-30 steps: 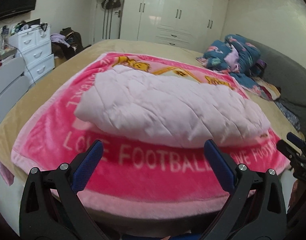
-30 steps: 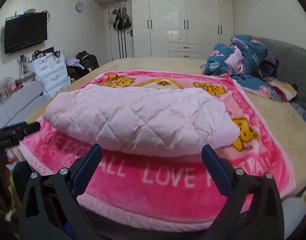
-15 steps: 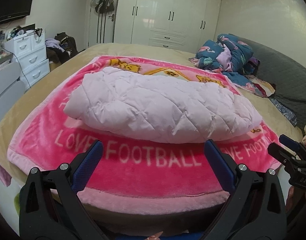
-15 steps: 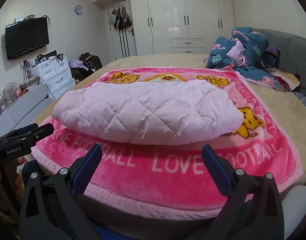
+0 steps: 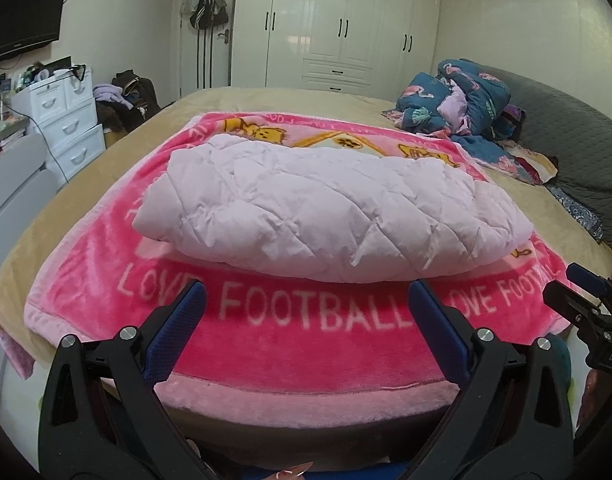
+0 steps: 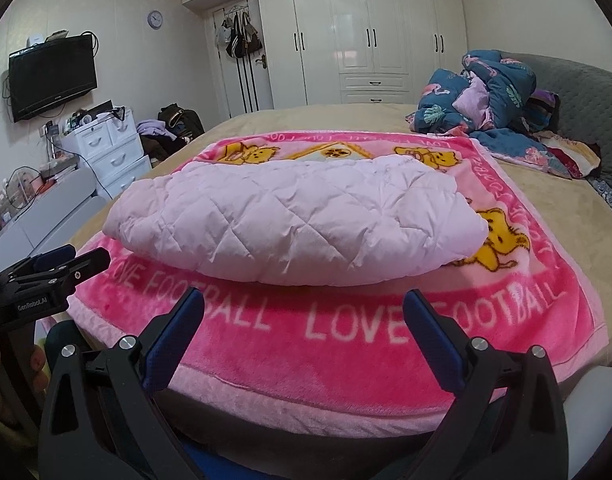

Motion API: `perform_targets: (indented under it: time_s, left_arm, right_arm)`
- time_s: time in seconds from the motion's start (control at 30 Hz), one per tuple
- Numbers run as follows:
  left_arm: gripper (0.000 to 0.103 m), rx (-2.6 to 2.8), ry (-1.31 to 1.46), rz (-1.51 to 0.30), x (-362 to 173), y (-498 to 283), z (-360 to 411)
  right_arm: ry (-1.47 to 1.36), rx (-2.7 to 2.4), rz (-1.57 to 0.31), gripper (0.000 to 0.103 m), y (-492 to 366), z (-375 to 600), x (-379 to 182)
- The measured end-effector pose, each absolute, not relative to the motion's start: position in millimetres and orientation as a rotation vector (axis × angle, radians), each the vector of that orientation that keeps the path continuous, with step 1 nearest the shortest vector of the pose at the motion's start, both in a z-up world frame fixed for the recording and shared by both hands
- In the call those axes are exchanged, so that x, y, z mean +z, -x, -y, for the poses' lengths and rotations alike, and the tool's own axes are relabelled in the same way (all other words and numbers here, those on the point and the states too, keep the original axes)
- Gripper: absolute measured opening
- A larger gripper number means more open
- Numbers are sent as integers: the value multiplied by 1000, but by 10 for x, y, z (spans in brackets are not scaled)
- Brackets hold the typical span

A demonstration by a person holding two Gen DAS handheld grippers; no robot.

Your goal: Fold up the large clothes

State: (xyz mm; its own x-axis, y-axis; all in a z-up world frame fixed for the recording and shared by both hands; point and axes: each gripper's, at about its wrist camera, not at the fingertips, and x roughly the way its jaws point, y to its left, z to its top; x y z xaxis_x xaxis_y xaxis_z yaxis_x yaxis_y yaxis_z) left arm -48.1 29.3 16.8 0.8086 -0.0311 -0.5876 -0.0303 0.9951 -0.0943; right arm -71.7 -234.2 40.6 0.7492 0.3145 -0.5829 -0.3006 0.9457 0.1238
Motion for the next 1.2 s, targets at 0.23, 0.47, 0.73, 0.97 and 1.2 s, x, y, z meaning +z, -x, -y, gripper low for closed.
perform_targets:
  time_s: [0.23,0.47,0.73,0.97,1.2]
  left_arm:
    - [94,-1,103,-627,166,480,-284]
    - [94,2,104,-624,181,485,-283]
    - [94,10,102,-626,204,486,-276]
    - [94,14,104,-623,209,491,-283]
    - [94,15,104,-622,211,491,-284]
  right_arm:
    - [-20,335,-641,99,731,2338,414]
    - [-20,336,-640,99,737,2335,413]
    - [-20,336,-641,99,735,2334,411]
    - [-19,336,-641,99,736,2328,413]
    - [-18,336,-641,99,735,2326,409]
